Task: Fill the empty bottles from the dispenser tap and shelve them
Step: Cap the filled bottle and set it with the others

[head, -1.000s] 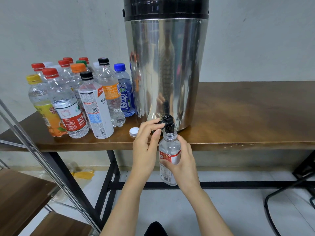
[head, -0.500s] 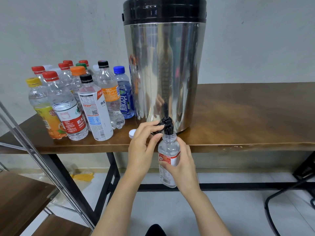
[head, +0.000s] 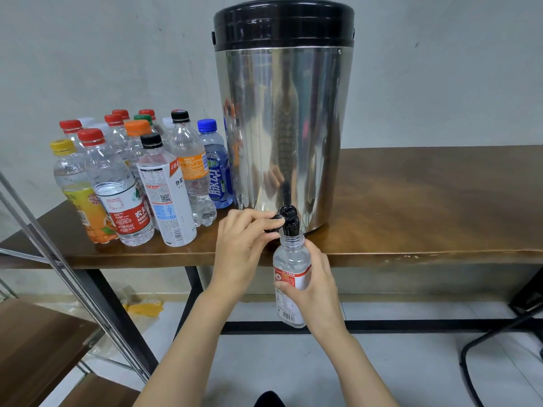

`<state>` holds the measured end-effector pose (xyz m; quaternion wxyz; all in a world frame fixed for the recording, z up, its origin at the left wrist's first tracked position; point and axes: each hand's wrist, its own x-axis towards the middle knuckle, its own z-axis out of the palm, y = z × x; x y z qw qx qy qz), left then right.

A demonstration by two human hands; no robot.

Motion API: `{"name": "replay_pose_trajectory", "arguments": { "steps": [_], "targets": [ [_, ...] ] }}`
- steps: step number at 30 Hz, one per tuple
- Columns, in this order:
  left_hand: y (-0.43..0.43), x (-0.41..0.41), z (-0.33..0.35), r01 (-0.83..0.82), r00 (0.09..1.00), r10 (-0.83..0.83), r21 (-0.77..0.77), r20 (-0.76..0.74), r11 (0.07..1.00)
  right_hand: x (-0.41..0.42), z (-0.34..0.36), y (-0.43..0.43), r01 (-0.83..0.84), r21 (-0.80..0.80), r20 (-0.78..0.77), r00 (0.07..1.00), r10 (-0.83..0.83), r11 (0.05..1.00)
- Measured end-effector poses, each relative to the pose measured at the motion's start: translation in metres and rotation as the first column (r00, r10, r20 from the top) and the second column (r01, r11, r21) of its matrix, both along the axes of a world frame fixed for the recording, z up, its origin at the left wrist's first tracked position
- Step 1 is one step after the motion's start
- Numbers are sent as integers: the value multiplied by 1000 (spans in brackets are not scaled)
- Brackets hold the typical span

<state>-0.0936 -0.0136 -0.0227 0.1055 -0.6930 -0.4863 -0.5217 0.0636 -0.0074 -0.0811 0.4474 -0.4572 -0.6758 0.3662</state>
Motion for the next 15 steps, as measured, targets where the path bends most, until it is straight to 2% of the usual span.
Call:
{"name": "replay_pose_trajectory", "arguments": {
  "steps": [5,8,10,12,13,15],
  "targets": [
    [7,-9,35,43,984,-40,9,-173,999,1,1,-1,-4,-10,-5,1000,4,1000],
    [23,3,70,-28,944,2,-73,-330,997,0,1,-1,1,-19,2,1000,-1,1000],
    [30,11,83,-42,930,-15,-148,-366,988,0,2,-1,1,-25,9,1000,-1,1000],
    [32,11,84,-41,938,-27,-190,-346,981,0,2,0,3,-34,8,1000,-3,999],
    [29,8,81,-30,958,-24,-184,-286,982,1,2,0,4,-36,7,1000,-4,999],
    [20,-3,70,-10,1000,8,-86,-22,996,2,0,0,3,-40,1,1000,-3,999]
  ]
}}
